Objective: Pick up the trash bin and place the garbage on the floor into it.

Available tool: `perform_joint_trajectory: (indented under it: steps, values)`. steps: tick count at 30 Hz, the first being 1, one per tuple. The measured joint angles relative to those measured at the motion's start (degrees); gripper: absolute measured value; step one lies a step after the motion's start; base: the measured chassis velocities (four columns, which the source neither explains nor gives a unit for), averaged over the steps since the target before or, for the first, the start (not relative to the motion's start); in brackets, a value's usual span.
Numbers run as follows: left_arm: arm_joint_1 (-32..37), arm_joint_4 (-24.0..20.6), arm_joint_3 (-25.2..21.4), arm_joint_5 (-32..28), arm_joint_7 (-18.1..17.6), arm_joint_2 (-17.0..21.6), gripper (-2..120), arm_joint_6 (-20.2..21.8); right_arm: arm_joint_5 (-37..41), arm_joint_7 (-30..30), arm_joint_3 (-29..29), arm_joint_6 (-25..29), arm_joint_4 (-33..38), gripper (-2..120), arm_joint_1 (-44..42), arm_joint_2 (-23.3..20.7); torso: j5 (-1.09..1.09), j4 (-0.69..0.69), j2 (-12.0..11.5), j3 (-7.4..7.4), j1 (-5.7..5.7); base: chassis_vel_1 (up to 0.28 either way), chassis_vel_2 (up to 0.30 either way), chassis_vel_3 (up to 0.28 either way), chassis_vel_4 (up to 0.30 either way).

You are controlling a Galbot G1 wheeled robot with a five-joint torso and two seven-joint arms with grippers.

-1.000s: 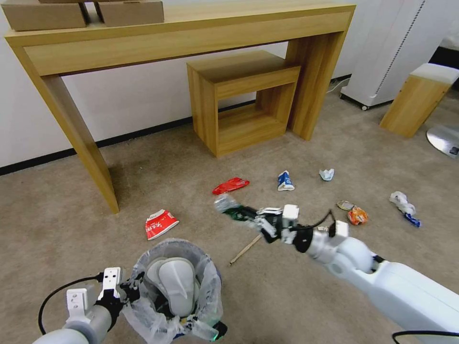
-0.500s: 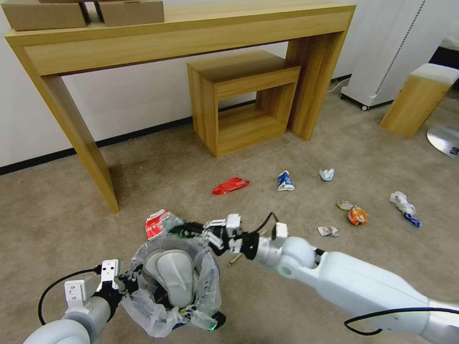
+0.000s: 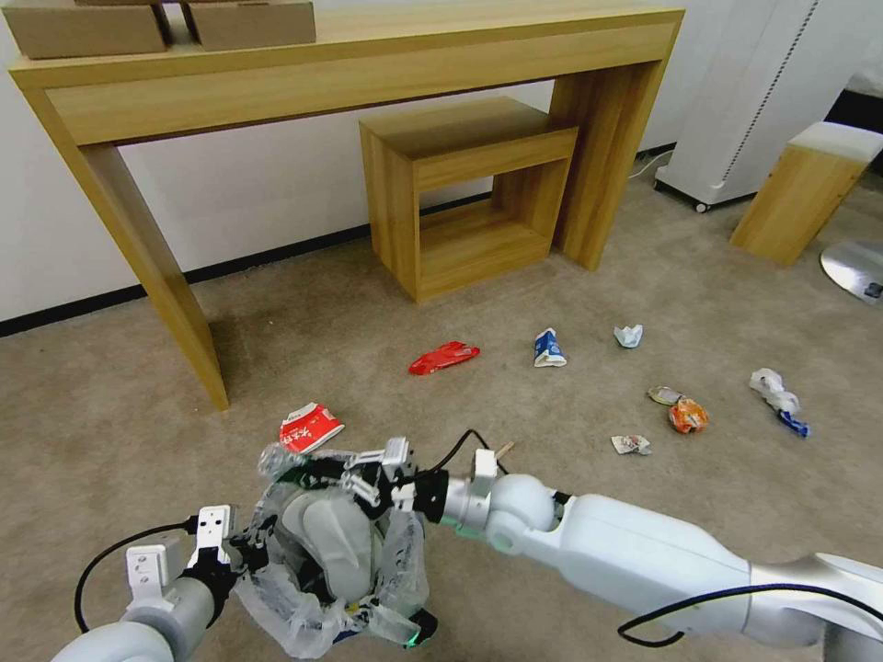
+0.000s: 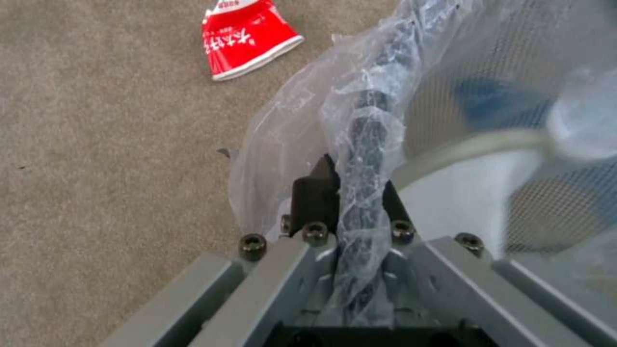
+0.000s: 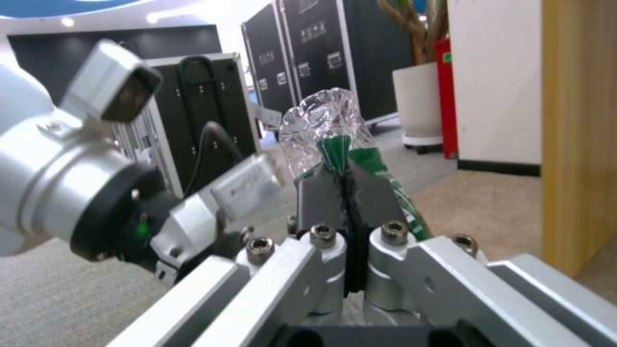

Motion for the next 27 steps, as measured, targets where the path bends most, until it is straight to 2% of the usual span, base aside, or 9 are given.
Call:
perform_joint_trajectory:
  steps: [3,11,23,25,27]
  values:
    - [0.17,-0.3,-0.18,-0.12,-0.18,0.08,0,0.04,-0.3,0.46,-1.53,0.48,-1.67,0,-0.44,1.86,0.01,0.0,0.0,0.0,0.0,0.0,0.0,0.0,0.0]
    - [0.95,-1.02,-0.65,-0.23,-0.3,0.24,0,0.2,-0.83,1.07,-2.73,1.37,-3.52,0,-1.38,2.92,0.01,0.0,0.0,0.0,0.0,0.0,0.0,0.0,0.0]
    - [1.3,-1.3,-0.73,0.09,-0.21,0.19,0,0.17,-2.41,1.2,-1.32,1.71,-3.47,0,-1.49,1.03,0.01,0.0,0.0,0.0,0.0,0.0,0.0,0.0,0.0]
    - [1.3,-1.3,-0.73,0.09,-0.22,0.19,0,0.17,-2.44,1.12,-1.08,1.7,-3.53,2,-1.34,0.78,0.02,0.0,0.0,0.0,0.0,0.0,0.0,0.0,0.0]
    - [1.3,-0.97,-0.71,0.33,-0.15,0.2,0,0.17,-2.25,0.11,-0.13,1.15,-3.79,14,-0.73,0.14,0.01,0.0,0.0,0.0,0.0,0.0,0.0,0.0,0.0]
